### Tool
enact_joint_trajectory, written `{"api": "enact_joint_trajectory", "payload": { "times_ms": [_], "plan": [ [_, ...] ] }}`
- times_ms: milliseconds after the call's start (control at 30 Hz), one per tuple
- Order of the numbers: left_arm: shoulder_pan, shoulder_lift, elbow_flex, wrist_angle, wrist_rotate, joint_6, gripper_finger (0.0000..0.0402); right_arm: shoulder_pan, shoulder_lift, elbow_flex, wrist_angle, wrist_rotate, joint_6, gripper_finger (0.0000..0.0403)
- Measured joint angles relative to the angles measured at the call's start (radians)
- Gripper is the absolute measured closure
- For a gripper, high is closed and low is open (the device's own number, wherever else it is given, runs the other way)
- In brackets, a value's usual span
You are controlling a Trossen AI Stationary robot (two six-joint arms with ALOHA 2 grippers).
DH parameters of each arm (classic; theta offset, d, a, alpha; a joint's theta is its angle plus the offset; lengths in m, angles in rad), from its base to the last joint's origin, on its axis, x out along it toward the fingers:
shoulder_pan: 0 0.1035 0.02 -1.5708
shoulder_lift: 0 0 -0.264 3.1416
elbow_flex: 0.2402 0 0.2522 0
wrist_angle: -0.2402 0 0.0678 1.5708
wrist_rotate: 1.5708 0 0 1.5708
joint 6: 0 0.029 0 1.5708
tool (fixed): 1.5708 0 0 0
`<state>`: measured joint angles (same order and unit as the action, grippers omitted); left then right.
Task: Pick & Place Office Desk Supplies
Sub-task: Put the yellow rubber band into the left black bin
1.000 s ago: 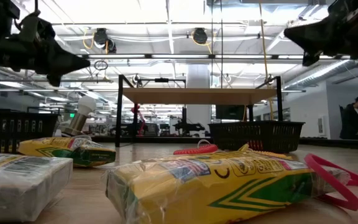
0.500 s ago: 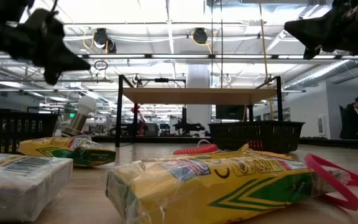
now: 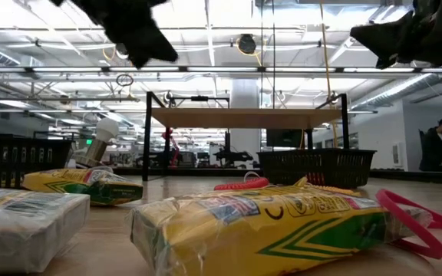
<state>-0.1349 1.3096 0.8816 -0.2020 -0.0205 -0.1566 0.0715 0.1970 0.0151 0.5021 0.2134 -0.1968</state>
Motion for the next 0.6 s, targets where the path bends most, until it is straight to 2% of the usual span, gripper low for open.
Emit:
{"api": "enact_joint_trajectory", "payload": {
  "times_ms": [133,267,467,600],
  "plan": [
    [-0.064,0.195,0.107,-0.004,0.042,0.010,0.0365,0.000,0.008,0.000,-0.036,-0.001,0.091,0.0399],
    [-0.122,0.348,0.204,-0.015,0.035,0.014,0.0335,0.000,0.021,0.000,-0.022,-0.001,0.106,0.0399],
    [-0.139,0.530,0.365,-0.170,0.074,0.009,0.0257,0.000,0.044,0.000,0.046,-0.002,0.107,0.0399],
    [-0.166,0.609,0.427,-0.179,0.124,0.042,0.0207,0.000,0.068,0.000,0.056,-0.003,0.118,0.0399]
  ]
}}
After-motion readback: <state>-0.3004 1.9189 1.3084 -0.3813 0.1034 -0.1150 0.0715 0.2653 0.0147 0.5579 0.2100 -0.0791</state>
